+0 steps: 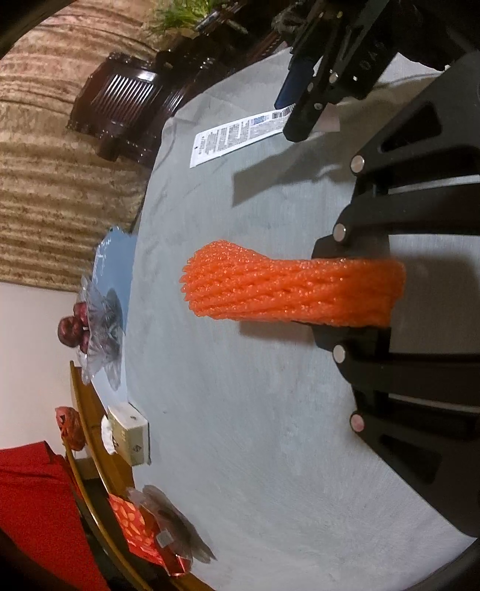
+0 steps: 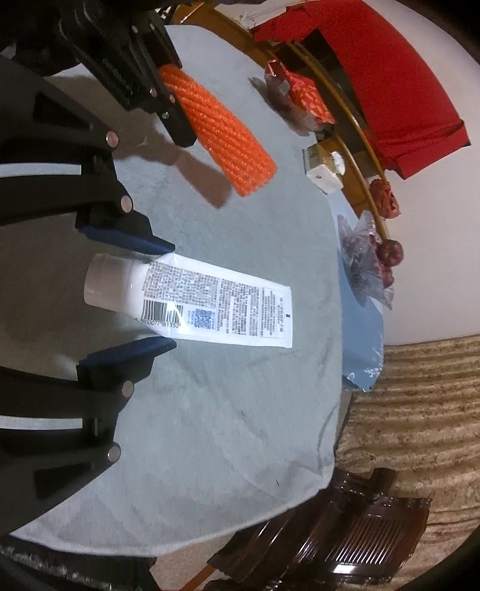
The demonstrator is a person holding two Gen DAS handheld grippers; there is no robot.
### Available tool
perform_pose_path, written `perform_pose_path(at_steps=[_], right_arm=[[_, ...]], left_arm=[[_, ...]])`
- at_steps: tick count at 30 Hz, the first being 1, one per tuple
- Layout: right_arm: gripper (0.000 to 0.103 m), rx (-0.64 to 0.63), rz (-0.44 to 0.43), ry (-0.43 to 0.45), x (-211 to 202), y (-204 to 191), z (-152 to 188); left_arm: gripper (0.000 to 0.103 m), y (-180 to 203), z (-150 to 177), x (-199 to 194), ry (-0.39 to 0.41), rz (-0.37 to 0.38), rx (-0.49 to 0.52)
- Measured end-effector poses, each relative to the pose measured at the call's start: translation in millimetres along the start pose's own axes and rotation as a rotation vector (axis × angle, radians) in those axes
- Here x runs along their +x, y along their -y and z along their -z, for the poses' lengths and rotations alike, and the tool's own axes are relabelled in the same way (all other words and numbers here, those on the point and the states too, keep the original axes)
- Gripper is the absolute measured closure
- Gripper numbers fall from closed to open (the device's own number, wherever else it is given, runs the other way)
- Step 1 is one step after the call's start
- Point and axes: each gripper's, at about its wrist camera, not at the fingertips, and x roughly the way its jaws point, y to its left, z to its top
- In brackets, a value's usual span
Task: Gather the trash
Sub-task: 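Carry foam net and white tube over the bin and open both grippers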
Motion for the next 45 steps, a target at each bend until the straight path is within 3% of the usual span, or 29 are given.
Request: perform_pose_path(at_steps=[23, 37, 45], right_arm=[[0.058, 0.042, -0.026, 0.133, -127.3, 63.1, 2.6], [0.058, 0.116, 0.113, 0.218, -234.2, 136.9, 38.5], [0.058, 0.162, 0.194, 0.237, -272.5, 181.2, 65.5]], left_arm=[[0.084, 96.1, -4.6, -64.8, 0.129, 0.087, 0.092], [0.084, 213.2, 11.3, -108.6, 0.165, 0.28, 0.202], [0.084, 275.6, 27.8, -117.8, 0.158, 0.359, 0.285]])
